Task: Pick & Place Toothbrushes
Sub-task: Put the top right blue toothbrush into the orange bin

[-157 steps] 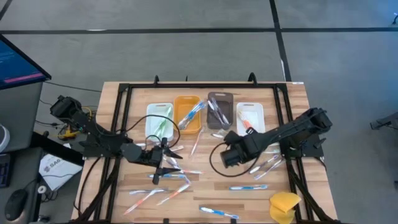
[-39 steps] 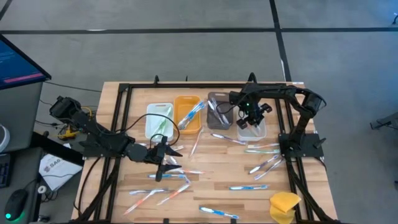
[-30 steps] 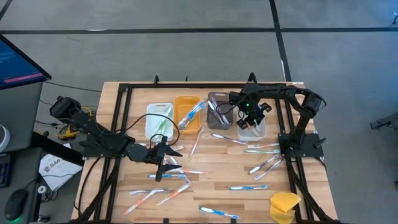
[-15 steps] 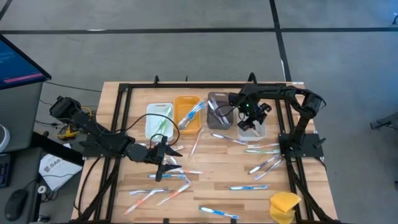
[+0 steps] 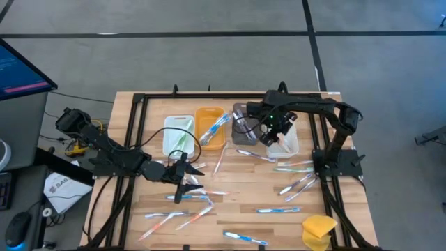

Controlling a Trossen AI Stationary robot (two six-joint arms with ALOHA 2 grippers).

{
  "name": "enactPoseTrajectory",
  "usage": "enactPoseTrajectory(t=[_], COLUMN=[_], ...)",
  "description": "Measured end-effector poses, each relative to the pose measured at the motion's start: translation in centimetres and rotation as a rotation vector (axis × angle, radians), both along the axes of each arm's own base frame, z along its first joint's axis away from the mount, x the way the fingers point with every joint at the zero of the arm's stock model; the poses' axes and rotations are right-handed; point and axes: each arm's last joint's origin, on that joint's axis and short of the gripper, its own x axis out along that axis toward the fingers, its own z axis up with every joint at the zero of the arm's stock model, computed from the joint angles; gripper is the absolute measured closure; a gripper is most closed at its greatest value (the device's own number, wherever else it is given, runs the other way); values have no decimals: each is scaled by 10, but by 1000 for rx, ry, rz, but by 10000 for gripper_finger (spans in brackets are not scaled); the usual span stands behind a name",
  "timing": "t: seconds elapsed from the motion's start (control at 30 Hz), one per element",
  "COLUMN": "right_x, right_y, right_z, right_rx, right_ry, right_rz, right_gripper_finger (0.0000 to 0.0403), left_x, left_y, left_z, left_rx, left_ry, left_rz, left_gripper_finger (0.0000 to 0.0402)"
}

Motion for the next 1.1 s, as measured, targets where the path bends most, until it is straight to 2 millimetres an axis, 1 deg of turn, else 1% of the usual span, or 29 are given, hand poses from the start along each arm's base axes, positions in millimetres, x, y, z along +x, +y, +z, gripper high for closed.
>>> enactPoseTrajectory(t=[0.1, 0.23, 0.3, 0.4, 0.53, 0.67, 0.83, 0.93, 1.03, 1.1], right_x=[8, 9, 4, -8, -25, -36, -43, -46, -45, -48], right_y=[16, 46, 63, 88, 119, 148, 176, 189, 201, 207], right_z=[24, 56, 70, 86, 102, 109, 109, 108, 103, 101], right_rx=[-32, -64, -91, -152, -198, -188, -224, -238, -246, -260], right_ry=[-95, -222, -270, -320, -390, -435, -449, -460, -460, -461], right_rz=[58, 157, 213, 252, 288, 344, 372, 383, 397, 388], right_gripper_finger=[193, 193, 194, 194, 194, 194, 194, 194, 194, 194], left_x=[0, 0, 0, 0, 0, 0, 0, 0, 0, 0], left_y=[0, 0, 0, 0, 0, 0, 0, 0, 0, 0], left_z=[0, 0, 0, 0, 0, 0, 0, 0, 0, 0], left_rx=[0, 0, 0, 0, 0, 0, 0, 0, 0, 0], left_ry=[0, 0, 0, 0, 0, 0, 0, 0, 0, 0], left_rz=[0, 0, 0, 0, 0, 0, 0, 0, 0, 0], left_gripper_finger=[192, 192, 192, 192, 192, 192, 192, 192, 192, 192])
